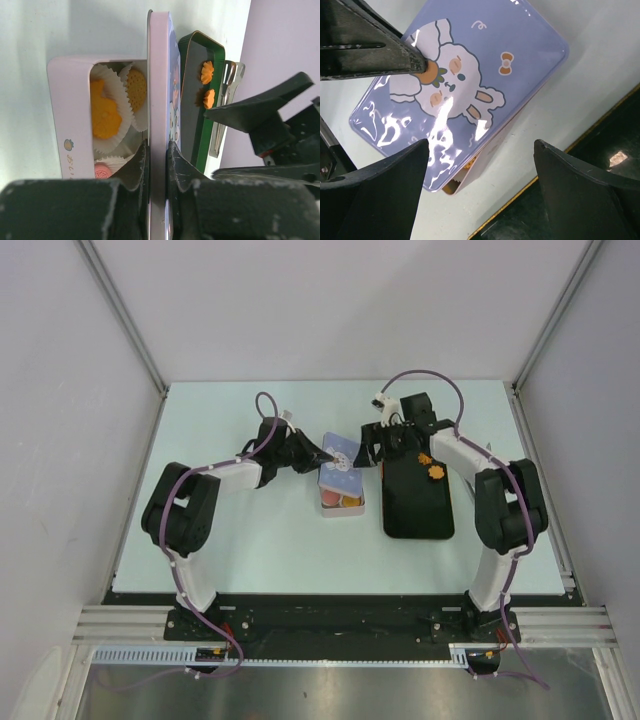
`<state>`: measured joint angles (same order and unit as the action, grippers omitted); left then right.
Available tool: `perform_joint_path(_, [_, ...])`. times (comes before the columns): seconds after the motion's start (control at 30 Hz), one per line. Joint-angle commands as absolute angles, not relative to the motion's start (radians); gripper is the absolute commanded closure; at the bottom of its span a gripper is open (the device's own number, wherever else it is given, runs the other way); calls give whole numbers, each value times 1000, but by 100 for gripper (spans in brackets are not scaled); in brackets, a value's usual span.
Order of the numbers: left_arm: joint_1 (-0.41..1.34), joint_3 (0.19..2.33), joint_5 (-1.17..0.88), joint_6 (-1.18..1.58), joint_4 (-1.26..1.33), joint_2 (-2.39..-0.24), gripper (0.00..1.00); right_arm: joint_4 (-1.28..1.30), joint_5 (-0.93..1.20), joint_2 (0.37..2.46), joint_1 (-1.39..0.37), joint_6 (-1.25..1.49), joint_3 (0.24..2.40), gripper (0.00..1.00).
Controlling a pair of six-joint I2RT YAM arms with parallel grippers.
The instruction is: Pack the cookies
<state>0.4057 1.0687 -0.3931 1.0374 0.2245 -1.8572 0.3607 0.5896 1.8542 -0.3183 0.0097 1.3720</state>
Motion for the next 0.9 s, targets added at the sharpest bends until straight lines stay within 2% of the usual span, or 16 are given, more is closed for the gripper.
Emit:
perform_joint_path(0.0, [407,1058,-364,1006,213,-1818,97,264,575,1902,-337,57,1373,10])
perform_joint_path(0.87, [417,1039,-341,985,164,-1799,86,80,670,2072,-377,187,1437,11])
